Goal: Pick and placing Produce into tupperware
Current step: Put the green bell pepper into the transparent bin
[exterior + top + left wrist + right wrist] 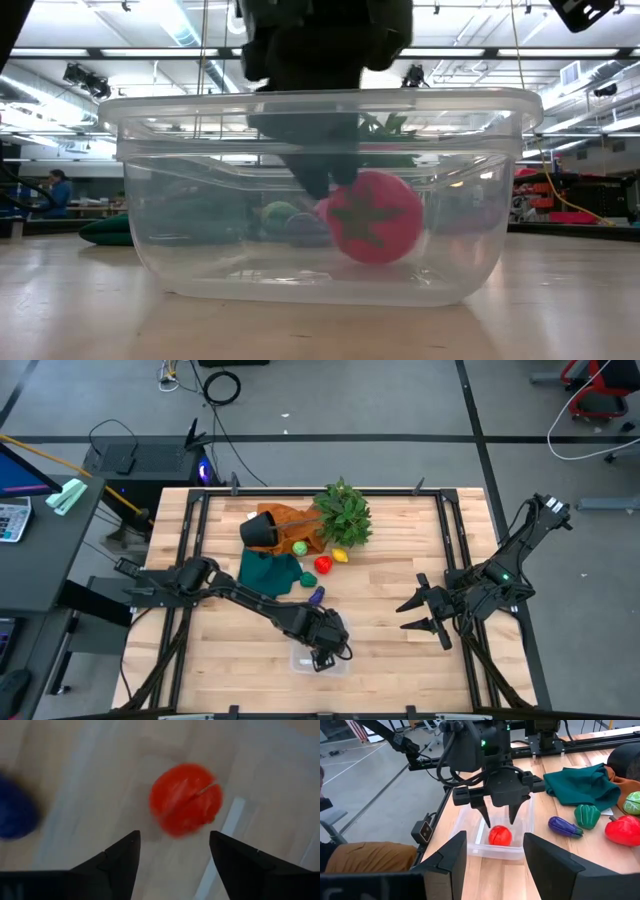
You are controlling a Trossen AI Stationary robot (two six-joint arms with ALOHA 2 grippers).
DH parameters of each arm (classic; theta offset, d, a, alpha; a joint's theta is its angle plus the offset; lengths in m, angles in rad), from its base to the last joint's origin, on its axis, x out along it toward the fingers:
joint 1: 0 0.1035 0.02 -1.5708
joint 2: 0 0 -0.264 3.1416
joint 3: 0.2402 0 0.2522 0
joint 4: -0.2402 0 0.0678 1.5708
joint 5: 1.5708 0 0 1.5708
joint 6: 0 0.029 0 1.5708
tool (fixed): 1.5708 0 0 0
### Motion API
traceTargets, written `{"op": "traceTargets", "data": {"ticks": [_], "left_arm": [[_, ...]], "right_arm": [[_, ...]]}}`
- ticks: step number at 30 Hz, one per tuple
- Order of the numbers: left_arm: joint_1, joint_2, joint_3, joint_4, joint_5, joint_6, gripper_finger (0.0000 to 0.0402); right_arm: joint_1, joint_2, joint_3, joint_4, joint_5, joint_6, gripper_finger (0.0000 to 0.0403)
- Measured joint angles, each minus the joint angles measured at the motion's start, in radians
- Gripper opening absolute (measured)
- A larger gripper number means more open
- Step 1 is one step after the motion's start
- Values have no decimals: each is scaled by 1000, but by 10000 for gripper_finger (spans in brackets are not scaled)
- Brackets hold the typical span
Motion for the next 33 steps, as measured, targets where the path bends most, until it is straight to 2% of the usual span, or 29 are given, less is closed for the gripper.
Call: {"op": "traceTargets", "data": {"ticks": [10, 20, 28, 33], "left_arm": [[12, -76, 0, -63, -34, -15, 238], [45, -161, 0, -256, -340, -9, 229], [134, -171, -7, -292, -353, 79, 228], [195, -171, -7, -307, -353, 84, 227]], "right_arm": [[0, 0, 0, 3, 0, 2, 155], [0, 0, 0, 2, 0, -1, 155], [0, 0, 0, 1, 0, -1, 155], [0, 0, 0, -11, 9, -11, 155]]}}
